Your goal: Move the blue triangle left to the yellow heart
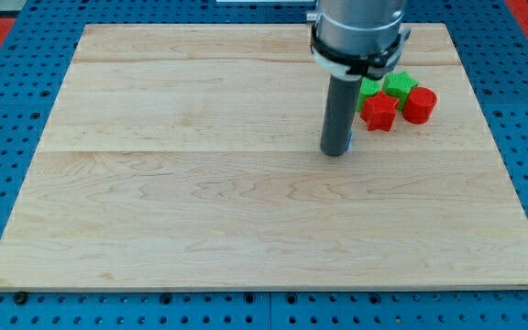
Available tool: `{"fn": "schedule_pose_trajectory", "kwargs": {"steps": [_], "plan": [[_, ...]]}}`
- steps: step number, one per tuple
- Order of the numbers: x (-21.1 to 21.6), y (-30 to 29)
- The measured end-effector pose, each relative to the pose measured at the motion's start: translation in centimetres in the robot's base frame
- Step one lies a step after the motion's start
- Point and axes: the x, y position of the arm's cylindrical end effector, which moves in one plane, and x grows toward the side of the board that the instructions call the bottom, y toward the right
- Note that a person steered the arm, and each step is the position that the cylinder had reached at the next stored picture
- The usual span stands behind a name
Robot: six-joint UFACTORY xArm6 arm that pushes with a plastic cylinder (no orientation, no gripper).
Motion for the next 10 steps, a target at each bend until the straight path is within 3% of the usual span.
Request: {"fn": "schedule_pose_trajectory", "kwargs": {"steps": [1, 3, 5, 10], "plan": [[0.3, 3.0], [-1.1, 1.5], [-4.9, -2.6], [-15.8, 1.2]]}}
